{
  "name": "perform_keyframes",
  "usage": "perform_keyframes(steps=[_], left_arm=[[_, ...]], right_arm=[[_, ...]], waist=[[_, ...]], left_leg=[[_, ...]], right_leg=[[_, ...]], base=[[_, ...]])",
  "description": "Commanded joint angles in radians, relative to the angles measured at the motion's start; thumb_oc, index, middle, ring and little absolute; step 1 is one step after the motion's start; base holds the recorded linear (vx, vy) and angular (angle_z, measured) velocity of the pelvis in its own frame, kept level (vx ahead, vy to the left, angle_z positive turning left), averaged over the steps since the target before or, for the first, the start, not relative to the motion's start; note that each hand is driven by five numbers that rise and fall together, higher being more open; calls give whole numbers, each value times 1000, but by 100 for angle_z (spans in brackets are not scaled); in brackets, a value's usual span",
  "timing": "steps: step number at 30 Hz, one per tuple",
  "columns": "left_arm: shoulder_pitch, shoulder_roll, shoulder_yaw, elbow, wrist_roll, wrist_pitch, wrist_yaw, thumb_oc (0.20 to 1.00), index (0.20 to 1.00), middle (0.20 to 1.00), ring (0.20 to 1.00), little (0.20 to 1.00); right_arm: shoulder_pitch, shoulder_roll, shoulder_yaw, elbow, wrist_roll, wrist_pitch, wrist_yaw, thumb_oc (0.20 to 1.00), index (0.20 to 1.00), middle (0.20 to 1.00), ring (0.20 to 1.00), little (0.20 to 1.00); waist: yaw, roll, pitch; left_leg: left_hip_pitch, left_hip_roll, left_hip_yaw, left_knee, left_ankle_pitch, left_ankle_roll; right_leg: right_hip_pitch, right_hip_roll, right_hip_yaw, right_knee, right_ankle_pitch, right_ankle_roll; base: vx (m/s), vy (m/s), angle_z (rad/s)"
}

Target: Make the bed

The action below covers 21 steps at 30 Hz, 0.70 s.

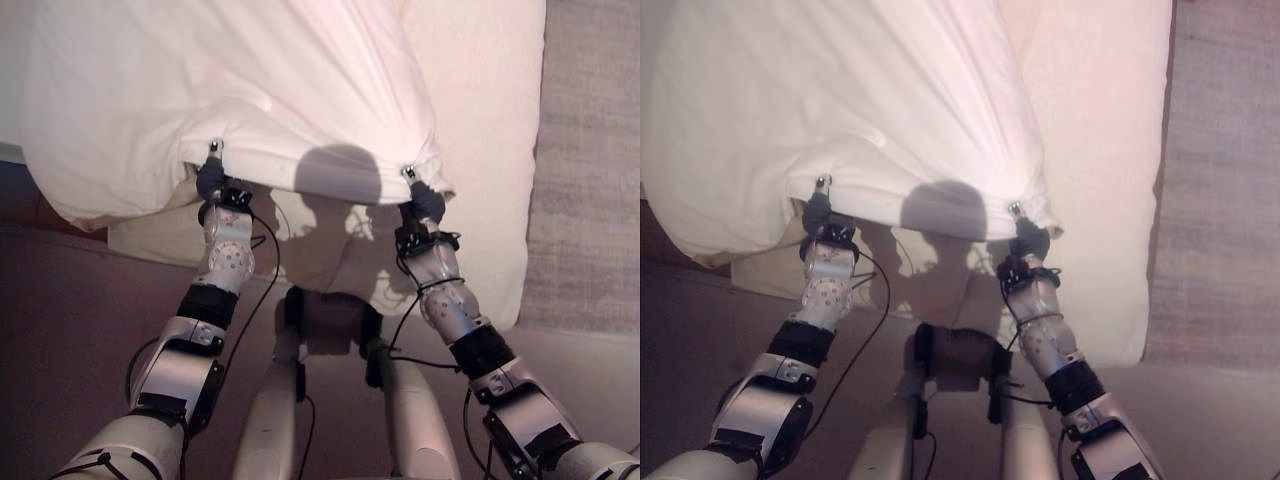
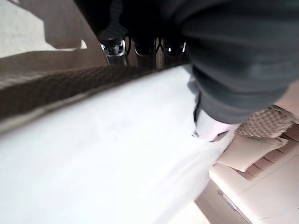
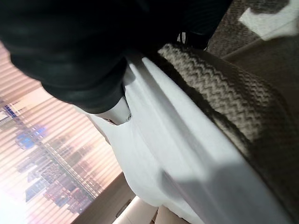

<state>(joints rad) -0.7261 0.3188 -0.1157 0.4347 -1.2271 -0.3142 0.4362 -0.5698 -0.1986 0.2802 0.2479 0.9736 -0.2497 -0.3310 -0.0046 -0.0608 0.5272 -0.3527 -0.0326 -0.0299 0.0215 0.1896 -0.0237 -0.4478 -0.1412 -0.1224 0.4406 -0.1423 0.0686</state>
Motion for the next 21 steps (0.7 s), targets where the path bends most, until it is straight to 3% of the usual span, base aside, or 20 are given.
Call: perform_keyframes(steps=[1, 2, 5, 6, 7, 8, 9, 10, 12, 13, 14, 15, 16, 18, 19, 20, 21], left_arm=[[45, 44, 146, -90, 80, -75, -48, 200, 200, 200, 200, 200], [93, 29, 160, -124, 80, -85, -58, 200, 200, 200, 200, 200], [153, 39, 181, -169, 98, -86, -68, 200, 200, 200, 200, 200], [176, 45, 193, -185, 106, -86, -74, 200, 200, 200, 200, 200], [200, 49, 199, -194, 101, -90, -83, 200, 200, 200, 200, 200], [201, 50, 199, -194, 101, -90, -83, 200, 200, 200, 200, 200], [204, 46, 202, -191, 91, -96, -85, 200, 200, 200, 200, 200], [214, 53, 206, -198, 92, -96, -91, 200, 200, 200, 200, 200], [215, 45, 204, -187, 88, -99, -93, 200, 200, 200, 200, 200], [214, 45, 190, -191, 90, -92, -107, 200, 200, 200, 200, 200], [226, 40, 162, -172, 103, -82, -128, 200, 200, 200, 200, 200], [225, 40, 162, -172, 103, -82, -128, 200, 200, 200, 200, 200], [224, 42, 138, -174, 130, -73, -136, 200, 200, 200, 200, 200], [238, 59, 131, -160, 140, -58, -145, 200, 200, 200, 200, 200], [260, 80, 143, -148, 169, -52, -130, 200, 200, 200, 200, 200], [260, 80, 143, -148, 169, -52, -129, 200, 200, 200, 200, 200], [273, 81, 153, -149, 184, -49, -125, 200, 200, 200, 200, 200]], right_arm=[[262, -71, -166, -25, 1, -47, 0, 200, 200, 200, 200, 200], [253, -55, -168, 2, 13, -43, 3, 200, 200, 200, 200, 200], [253, -36, -175, 31, 25, -40, 8, 200, 200, 200, 200, 200], [255, -27, -182, 38, 27, -40, 7, 200, 200, 200, 200, 200], [254, -14, -185, 51, 37, -35, 9, 200, 200, 200, 200, 200], [255, -14, -185, 51, 38, -35, 10, 200, 200, 200, 200, 200], [257, -11, -187, 57, 40, -33, 11, 200, 200, 200, 200, 200], [265, -15, -202, 60, 36, -25, 12, 200, 200, 200, 200, 200], [274, -13, -209, 65, 32, -25, 14, 200, 200, 200, 200, 200], [276, -13, -219, 60, 28, -21, 12, 200, 200, 200, 200, 200], [304, -14, -233, 48, 22, -9, 17, 200, 200, 200, 200, 200], [304, -14, -233, 47, 21, -9, 17, 200, 200, 200, 200, 200], [302, -10, -239, 44, 19, -3, 12, 200, 200, 200, 200, 200], [281, 14, -241, 62, 24, -4, 8, 200, 200, 200, 200, 200], [252, 48, -228, 76, 28, -16, 2, 200, 200, 200, 200, 200], [251, 48, -227, 76, 28, -16, 2, 200, 200, 200, 200, 200], [242, 60, -216, 85, 27, -17, 5, 200, 200, 200, 200, 200]], waist=[[-15, 28, -39], [-8, 44, -34], [-2, 50, -51], [-1, 50, -54], [0, 54, -73], [0, 54, -71], [0, 55, -84], [-6, 65, -113], [-7, 71, -127], [-15, 80, -146], [-25, 74, -181], [-27, 73, -182], [-28, 64, -183], [-25, 44, -199], [-2, 47, -211], [-3, 47, -210], [7, 60, -218]], left_leg=[[3, -51, 15, 274, -226, -37], [27, -47, -4, 298, -252, -38], [41, -23, -30, 315, -264, -33], [48, 9, -44, 300, -246, -41], [76, 91, -64, 210, -182, -62], [83, 92, -63, 201, -178, -63], [89, 140, -69, 146, -136, -74], [89, 220, -53, 61, -72, -91], [107, 242, -16, 23, -49, -106], [119, 250, 17, 22, -70, -113], [116, 222, 31, 45, -103, -119], [112, 220, 29, 46, -100, -117], [98, 173, 25, 99, -142, -108], [80, 129, 57, 145, -182, -82], [95, 113, 119, 146, -204, -64], [97, 113, 118, 144, -204, -64], [116, 103, 140, 117, -201, -54]], right_leg=[[79, 18, -20, -103, 69, -3], [112, 16, -22, -101, 58, -4], [148, 12, -19, -110, 57, 1], [172, 3, -24, -119, 57, 4], [209, -20, -22, -152, 62, 21], [213, -19, -22, -156, 64, 20], [225, -33, -15, -173, 71, 29], [223, -67, -6, -192, 92, 52], [230, -86, -5, -207, 106, 62], [231, -109, -12, -217, 118, 76], [261, -173, -19, -274, 196, 106], [262, -174, -22, -282, 204, 107], [265, -214, -17, -301, 275, 121], [261, -247, -14, -330, 370, 130], [264, -269, -120, -329, 418, 138], [266, -269, -121, -329, 417, 138], [274, -262, -162, -309, 376, 133]], base=[[10, 49, 39], [3, 56, 40], [59, 61, 21], [120, 217, 7], [79, 212, 10], [89, 305, 15], [85, 427, 7], [98, 426, 7], [50, 422, 38], [59, 684, 47], [45, 519, 18], [33, 525, -15], [-11, 394, -1], [26, 610, 23], [42, 503, 2], [46, 539, -54], [17, 383, -66]])
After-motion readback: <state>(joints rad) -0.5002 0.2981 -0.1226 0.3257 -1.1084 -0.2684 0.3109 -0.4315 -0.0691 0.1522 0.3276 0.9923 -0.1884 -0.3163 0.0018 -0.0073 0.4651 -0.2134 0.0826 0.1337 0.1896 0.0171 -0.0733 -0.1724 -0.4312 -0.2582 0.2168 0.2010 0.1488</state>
